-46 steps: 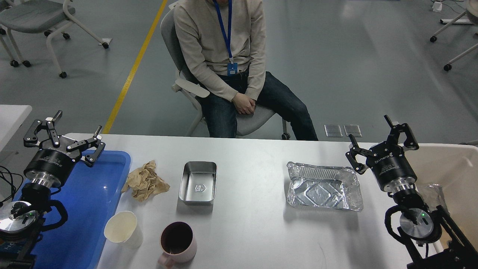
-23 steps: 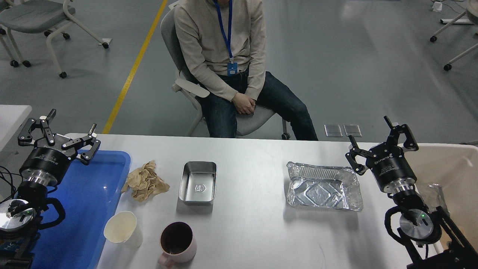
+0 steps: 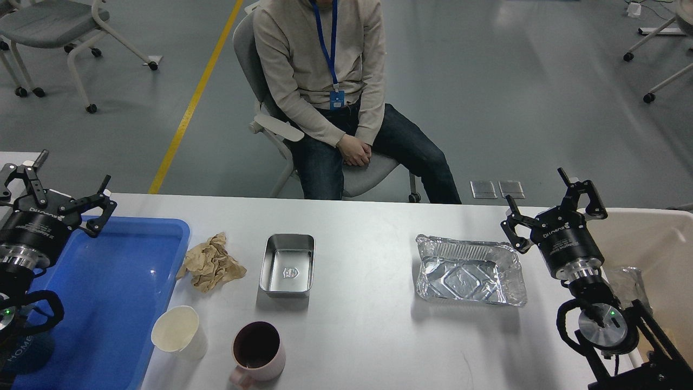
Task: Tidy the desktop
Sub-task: 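Raise the left gripper up and outward above the blue tray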
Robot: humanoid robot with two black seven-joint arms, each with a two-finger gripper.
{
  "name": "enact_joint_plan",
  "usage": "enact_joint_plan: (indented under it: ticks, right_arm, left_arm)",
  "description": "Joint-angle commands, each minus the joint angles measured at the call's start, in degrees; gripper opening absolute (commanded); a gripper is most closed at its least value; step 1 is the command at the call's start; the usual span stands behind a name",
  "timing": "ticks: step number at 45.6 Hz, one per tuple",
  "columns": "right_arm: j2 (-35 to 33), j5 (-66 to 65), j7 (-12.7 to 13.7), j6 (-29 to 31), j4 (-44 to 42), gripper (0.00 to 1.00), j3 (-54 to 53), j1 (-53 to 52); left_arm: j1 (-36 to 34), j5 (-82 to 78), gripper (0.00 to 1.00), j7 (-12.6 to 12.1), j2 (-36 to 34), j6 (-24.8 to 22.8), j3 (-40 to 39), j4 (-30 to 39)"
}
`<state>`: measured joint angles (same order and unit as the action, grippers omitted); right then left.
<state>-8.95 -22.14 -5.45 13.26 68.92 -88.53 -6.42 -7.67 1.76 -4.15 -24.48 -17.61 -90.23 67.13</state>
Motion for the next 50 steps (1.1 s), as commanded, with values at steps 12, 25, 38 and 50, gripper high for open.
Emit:
enact_joint_plan:
  ticks: [12, 25, 38, 50]
  right_arm:
    - [0.33, -0.01, 0.0, -0.08, -0.02, 1.0, 0.02, 0.0]
    - [0.42, -0.01, 0.0, -0.08, -0.02, 1.0, 0.02, -0.09]
    - [0.33, -0.01, 0.0, -0.08, -0.46, 1.0, 0.02, -0.53]
    - [0.33, -0.01, 0.0, -0.08, -0.63, 1.0, 0.37, -0.61]
  left_arm:
    - [-1.2, -0.09, 0.96, -1.03, 5.15, 2.31, -3.03, 0.02]
    - [0.46, -0.79, 0.96, 0.37, 0.49, 1.61, -2.41, 1.6]
    - [1.43, -15.98, 0.96, 0.46, -11.29, 1.79, 3.21, 1.77]
    - [2.22, -35.67, 0.96, 0.64, -16.64, 2.31, 8.04, 6.51]
